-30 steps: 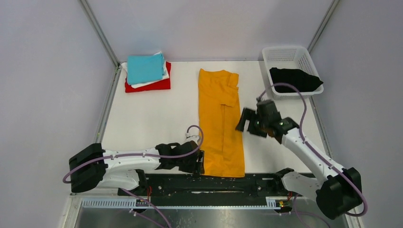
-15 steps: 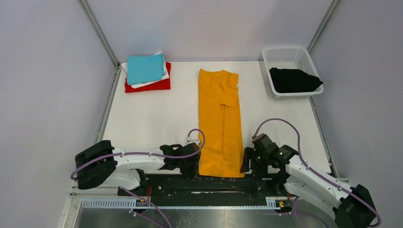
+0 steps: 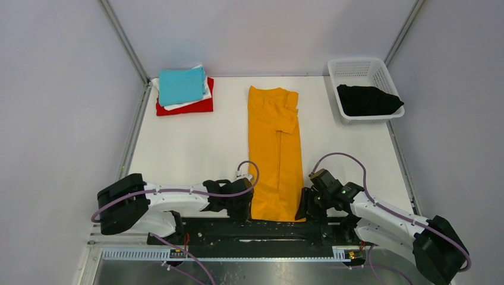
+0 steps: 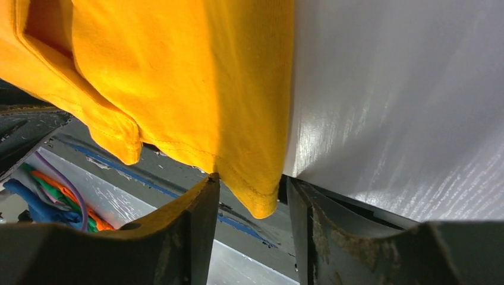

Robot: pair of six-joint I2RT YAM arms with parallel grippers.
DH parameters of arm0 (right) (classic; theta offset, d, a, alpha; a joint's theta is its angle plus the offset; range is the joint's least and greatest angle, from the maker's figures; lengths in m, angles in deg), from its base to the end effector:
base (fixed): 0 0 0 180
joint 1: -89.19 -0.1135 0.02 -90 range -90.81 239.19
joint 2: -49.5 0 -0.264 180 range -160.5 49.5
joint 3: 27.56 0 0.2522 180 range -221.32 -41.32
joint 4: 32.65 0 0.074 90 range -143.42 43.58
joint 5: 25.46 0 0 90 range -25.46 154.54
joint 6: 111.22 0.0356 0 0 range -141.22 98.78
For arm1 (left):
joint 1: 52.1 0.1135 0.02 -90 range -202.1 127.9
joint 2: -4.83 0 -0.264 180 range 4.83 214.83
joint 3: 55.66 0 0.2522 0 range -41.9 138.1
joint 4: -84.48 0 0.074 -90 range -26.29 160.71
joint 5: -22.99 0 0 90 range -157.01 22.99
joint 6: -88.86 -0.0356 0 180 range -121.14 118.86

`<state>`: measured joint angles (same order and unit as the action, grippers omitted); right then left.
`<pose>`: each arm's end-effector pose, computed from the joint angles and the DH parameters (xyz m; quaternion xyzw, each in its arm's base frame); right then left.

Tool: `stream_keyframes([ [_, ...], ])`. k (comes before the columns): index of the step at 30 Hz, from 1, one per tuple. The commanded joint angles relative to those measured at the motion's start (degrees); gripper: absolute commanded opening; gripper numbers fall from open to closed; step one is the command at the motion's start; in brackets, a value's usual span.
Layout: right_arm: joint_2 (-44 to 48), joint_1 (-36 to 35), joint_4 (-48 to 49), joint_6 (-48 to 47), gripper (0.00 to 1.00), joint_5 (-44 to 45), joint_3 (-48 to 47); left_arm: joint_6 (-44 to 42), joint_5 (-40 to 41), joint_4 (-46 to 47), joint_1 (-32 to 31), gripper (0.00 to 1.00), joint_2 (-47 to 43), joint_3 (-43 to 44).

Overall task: Fold and stack the t-shirts
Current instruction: Grab the bottom of the folded rectangular tshirt with both arms

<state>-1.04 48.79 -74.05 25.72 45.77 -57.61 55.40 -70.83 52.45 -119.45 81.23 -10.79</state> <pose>0.0986 0.0989 0.1340 0.0151 0.9578 0.2799 0.0641 0.0832 -0.2055 0.1401 0.0992 0.9679 -0.2170 0.0789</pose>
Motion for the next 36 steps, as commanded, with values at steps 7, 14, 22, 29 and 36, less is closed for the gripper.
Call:
stream_keyframes([
  [7,0.32,-0.7,1.43,1.58,0.44,-1.09,-0.22,-3.11,2.88,3.63,2.98,0.31,-1.56,1.33],
  [14,0.72,-0.72,2.19,1.81,0.31,-1.48,0.25,-5.03,-0.31,6.11,4.57,0.0,1.28,1.48],
  [22,4.63,-0.73,0.11,0.77,0.15,-2.23,-2.04,-7.96,-2.73,8.37,4.5,0.0,-8.72,-1.14],
  [29,7.32,-0.65,3.03,1.81,0.11,3.14,-5.62,-10.08,-0.12,10.82,8.2,0.0,-10.58,1.25],
  [36,-0.61,2.86,10.71,-0.61,0.1,10.85,-14.44,-12.12,0.53,17.18,17.85,0.0,-7.01,7.02],
])
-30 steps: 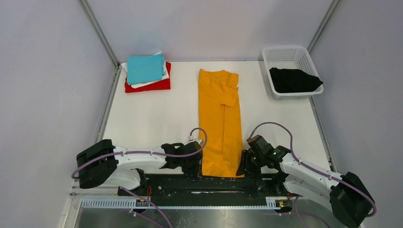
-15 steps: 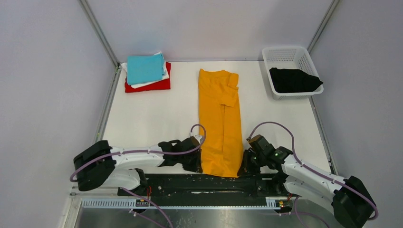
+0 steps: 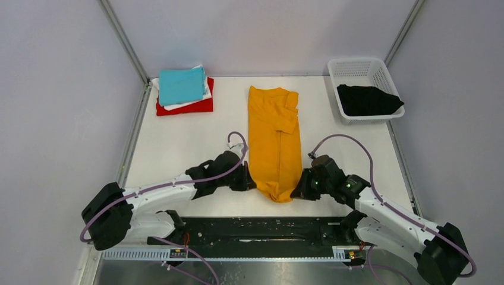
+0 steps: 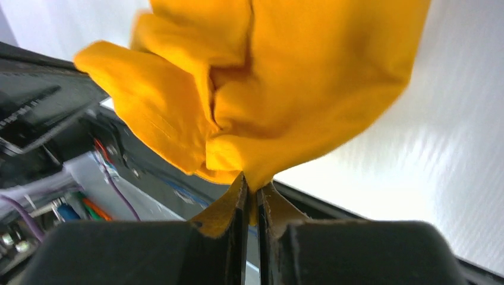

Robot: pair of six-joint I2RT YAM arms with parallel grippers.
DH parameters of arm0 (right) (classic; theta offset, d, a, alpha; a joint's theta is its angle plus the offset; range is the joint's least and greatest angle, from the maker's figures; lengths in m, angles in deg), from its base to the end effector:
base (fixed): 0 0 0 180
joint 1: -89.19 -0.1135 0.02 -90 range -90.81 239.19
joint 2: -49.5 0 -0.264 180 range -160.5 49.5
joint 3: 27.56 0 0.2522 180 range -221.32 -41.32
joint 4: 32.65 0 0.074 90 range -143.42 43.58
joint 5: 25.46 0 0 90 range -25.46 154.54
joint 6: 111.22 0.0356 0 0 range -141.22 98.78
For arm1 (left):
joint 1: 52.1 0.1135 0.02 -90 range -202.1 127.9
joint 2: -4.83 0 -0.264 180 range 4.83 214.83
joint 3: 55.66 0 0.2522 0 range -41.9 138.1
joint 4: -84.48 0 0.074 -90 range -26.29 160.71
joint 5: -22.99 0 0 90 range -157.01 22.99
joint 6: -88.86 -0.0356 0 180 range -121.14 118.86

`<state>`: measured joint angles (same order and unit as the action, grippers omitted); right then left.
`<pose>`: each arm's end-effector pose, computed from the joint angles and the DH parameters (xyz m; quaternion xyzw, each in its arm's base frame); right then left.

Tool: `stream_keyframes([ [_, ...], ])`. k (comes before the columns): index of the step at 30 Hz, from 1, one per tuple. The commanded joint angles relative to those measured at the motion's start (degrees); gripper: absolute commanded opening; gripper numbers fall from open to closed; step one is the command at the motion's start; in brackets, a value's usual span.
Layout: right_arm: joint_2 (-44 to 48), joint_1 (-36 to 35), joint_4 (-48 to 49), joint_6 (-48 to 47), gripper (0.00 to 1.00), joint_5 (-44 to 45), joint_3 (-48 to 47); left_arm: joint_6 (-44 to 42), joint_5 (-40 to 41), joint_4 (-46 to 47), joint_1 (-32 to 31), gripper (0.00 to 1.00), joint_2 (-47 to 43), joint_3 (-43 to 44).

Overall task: Fold and stack the t-shirts
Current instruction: Grab the bottom of the folded rectangular tshirt with both arms, then fold the folded rectangular tshirt in 1/3 of the way

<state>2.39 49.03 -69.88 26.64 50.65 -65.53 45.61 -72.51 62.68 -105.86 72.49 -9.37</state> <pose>0.1200 0.1124 0.1883 0.0170 0.9225 0.3370 0.1873 0.1358 -0.1910 0.1909 0.0751 0.9137 -0.3333 0.2199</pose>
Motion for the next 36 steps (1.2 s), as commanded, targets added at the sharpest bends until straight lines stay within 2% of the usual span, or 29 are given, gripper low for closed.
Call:
stream_keyframes([
  [1,-5.76,4.4,7.76,-2.14,0.1,5.34,-7.89,-2.91,1.96,7.27,5.69,0.0,2.7,6.6],
  [7,-17.63,13.6,13.89,-5.62,0.09,1.17,-15.72,-5.38,0.1,7.8,14.73,0.0,11.67,14.27],
  [16,-35.81,19.96,16.9,-9.87,0.1,1.6,-29.37,-8.09,-4.83,4.04,21.41,0.0,30.66,31.79],
  [21,-45.16,22.68,16.56,-10.81,0.16,-0.91,-36.54,-8.25,-5.27,1.77,25.1,0.0,35.48,36.24],
  [23,-48.17,23.32,16.4,-11.47,0.23,-0.65,-39.13,-8.09,-4.95,1.79,25.89,0.0,36.59,36.92],
  [24,-49.45,23.73,16.19,-11.93,0.31,-0.45,-40.54,-8.14,-4.72,1.8,26.09,0.01,36.88,37.13],
  [25,-50.58,24.25,15.8,-12.43,0.41,-0.58,-42.45,-8.3,-4.89,1.56,26.41,0.13,37.27,37.69],
  [26,-51.7,24.62,14.95,-13.03,0.47,-0.87,-43.97,-8.6,-5.26,1.07,26.71,0.29,37.48,38.34],
  [28,-51.94,25.09,13.23,-14.39,0.64,-1.17,-45.46,-9.95,-5.9,-0.36,27.09,0.46,37.36,40.17],
  [29,-51.23,25.11,13.15,-14.76,0.67,-1.14,-44.98,-10.79,-6.15,-0.96,27.12,0.59,36.85,40.56],
  [30,-50.13,25.13,13.8,-14.9,0.67,-1.8,-43.81,-11.61,-6.11,-1.19,27.14,0.77,35.54,40.3],
  [31,-48.79,25.13,14.79,-14.88,0.69,-2.18,-41.81,-12.35,-6.49,-1.01,27.13,0.86,34.47,39.71],
  [33,-44.79,25.13,16.3,-14.2,0.72,-1.46,-36.88,-12.8,-9.45,-0.92,27.08,0.93,32.15,37.68],
  [36,-39.25,25.05,18.51,-13.4,0.73,-0.67,-28.99,-12.55,-12.86,0.69,26.87,0.93,27.78,31.12],
])
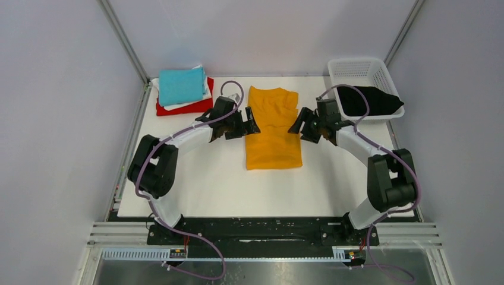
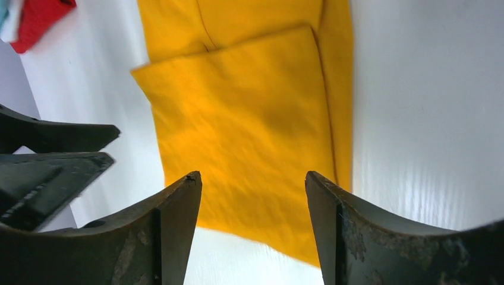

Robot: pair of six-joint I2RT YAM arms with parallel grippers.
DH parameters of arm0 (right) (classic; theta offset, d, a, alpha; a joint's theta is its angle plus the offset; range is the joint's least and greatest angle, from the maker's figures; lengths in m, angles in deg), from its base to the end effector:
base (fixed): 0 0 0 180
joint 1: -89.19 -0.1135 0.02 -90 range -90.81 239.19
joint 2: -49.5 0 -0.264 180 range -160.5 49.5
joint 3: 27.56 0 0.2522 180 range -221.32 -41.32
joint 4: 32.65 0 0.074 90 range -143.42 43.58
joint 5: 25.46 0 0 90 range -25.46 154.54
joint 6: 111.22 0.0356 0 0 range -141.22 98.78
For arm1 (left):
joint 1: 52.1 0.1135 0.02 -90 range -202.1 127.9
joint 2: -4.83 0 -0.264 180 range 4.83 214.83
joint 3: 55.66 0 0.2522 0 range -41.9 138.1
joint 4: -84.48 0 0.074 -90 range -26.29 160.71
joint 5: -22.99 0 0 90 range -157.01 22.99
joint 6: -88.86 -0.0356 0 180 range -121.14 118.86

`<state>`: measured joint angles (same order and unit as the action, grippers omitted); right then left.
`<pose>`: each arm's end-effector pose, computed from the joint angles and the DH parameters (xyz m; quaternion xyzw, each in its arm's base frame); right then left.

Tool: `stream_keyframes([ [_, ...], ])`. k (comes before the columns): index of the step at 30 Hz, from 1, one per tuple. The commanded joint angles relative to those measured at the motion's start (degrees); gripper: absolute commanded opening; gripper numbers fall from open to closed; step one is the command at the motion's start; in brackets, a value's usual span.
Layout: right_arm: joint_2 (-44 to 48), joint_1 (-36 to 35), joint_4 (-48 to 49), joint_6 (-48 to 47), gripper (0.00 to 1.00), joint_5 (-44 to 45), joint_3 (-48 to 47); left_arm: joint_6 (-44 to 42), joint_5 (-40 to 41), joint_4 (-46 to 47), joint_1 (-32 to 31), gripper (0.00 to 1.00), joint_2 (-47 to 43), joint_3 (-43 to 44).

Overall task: Fold and stack the t-shirts
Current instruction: Fold the folded rectangular tshirt in 1/3 of the way, then grab one side of the 2/3 rectangular tshirt with both arms

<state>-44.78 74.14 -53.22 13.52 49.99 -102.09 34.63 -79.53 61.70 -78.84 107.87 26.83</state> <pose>0.3451 0.1021 0.2214 0.1015 0.8960 0.2797 0.3296 0.3491 -0.1845 0.2075 -0.0288 0.9133 -0.2899 0.2847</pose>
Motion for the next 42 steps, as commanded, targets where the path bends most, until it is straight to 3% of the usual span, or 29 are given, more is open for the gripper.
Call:
stream_keyframes([
  [1,9.4,-0.07,1.71,-0.69,0.73,-0.23,9.56,-1.08,-6.13,2.31,-0.14,0.93,-9.05,-7.42],
  [6,13.83,-0.07,-0.86,-1.49,0.72,1.22,17.18,1.49,-4.73,3.92,-1.71,0.92,-15.07,-17.88],
  [10,13.81,-0.11,-0.73,-1.68,0.68,-0.44,18.78,2.4,-3.1,3.04,-3.64,0.83,-16.46,-21.61],
  [22,8.11,-1.04,-1.18,1.45,0.59,-0.44,21.0,3.87,0.31,1.92,-7.23,0.69,-11.84,-22.76],
  [25,6.51,-1.04,-0.58,1.98,0.49,-1.89,21.05,3.86,0.03,1.81,-7.87,0.62,-10.74,-22.44],
  [28,5.75,-1.11,2.74,4.02,0.31,-5.51,22.8,4.31,0.73,1.81,-8.3,0.61,-9.73,-22.57],
  [32,5.47,-1.14,5.85,6.91,0.01,-6.25,25.22,4.74,0.58,1.99,-8.5,0.57,-8.96,-22.5],
  [36,8.04,-1.15,8.32,10.61,0.0,-2.68,30.53,5.13,1.47,1.98,-9.19,0.5,-8.92,-23.55],
  [42,8.39,-1.12,12.45,12.94,0.0,-4.4,35.84,6.45,1.65,3.68,-10.59,0.36,-7.44,-25.55],
])
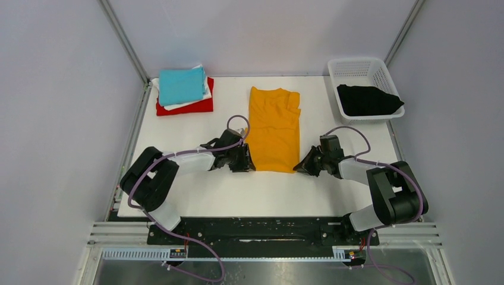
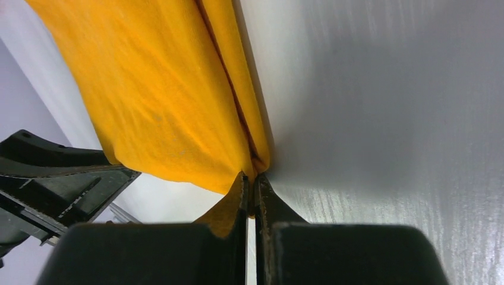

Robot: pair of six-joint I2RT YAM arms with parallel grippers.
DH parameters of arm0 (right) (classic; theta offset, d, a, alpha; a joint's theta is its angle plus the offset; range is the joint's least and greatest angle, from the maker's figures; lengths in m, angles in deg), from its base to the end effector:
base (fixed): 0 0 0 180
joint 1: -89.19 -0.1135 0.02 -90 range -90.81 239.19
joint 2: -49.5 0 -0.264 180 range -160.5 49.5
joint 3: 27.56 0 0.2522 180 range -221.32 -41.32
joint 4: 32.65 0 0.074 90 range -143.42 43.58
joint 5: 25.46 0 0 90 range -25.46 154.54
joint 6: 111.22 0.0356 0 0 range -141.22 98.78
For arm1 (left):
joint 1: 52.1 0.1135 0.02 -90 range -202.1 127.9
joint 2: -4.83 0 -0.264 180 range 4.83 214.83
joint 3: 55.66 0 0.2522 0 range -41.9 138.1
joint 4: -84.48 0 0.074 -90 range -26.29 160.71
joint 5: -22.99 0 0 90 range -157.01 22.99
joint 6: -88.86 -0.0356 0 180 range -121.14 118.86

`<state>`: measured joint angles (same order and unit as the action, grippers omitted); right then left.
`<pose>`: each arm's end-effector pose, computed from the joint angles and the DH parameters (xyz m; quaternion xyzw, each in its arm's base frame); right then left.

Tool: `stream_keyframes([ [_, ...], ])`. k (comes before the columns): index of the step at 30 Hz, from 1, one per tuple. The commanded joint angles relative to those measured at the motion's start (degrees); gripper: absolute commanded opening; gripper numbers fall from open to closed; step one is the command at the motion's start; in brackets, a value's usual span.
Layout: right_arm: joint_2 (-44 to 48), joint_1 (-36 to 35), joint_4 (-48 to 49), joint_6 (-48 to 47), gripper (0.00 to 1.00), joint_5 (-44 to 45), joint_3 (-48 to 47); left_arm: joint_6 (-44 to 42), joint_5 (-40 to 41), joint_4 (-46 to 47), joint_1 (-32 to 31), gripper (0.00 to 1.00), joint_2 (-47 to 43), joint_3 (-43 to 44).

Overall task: Fold and stack the t-shirts
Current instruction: Grab one side of the 2/3 rectangular tshirt with both arms, then fold the long partially folded tshirt into a neat square

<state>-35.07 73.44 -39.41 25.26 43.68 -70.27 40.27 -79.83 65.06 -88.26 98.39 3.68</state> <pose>0.2408 0.0811 0.1275 0.1821 0.9041 0.3246 0.2100 0.2451 -0.1889 0.1476 -0.0084 0.9447 -0.2769 0.1752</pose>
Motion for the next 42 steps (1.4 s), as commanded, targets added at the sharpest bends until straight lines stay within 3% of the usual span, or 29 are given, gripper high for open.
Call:
stream_keyframes([
  [1,-1.41,-0.42,-1.28,0.86,0.0,1.77,4.21,0.98,2.37,0.65,-1.16,0.33,2.44,-2.66],
  [4,-1.37,-0.42,-1.64,-0.22,0.0,1.43,4.82,1.14,4.17,-0.68,-1.18,0.0,3.51,-1.71],
  [10,8.73,-0.78,-6.46,-1.85,0.0,-3.93,8.86,0.08,2.48,-7.41,-2.56,0.0,-9.84,-5.23],
  [18,50.14,-4.6,-38.04,-1.99,0.0,-6.88,7.78,0.23,-3.5,-16.2,-9.1,0.0,-31.93,-4.52],
  [22,60.57,-4.58,-45.07,-2.0,0.0,-5.6,2.0,-2.61,-5.27,-17.58,-9.54,0.0,-36.05,1.32],
  [28,56.55,-4.62,-42.8,-4.37,0.0,1.46,-3.52,-6.0,-4.98,-14.45,-5.37,0.0,-32.18,7.46],
  [34,49.5,-4.47,-40.47,-8.21,0.0,12.73,-10.14,-6.4,-13.42,-3.32,1.42,0.0,-23.85,9.06],
  [39,41.4,-3.58,-33.85,-8.05,0.0,12.32,-12.16,-4.62,-15.25,-1.76,5.2,0.0,-16.21,12.2],
  [42,35.74,-2.09,-31.62,-8.89,0.0,11.27,-14.4,-4.89,-11.5,-3.2,6.41,0.0,-14.17,13.29],
])
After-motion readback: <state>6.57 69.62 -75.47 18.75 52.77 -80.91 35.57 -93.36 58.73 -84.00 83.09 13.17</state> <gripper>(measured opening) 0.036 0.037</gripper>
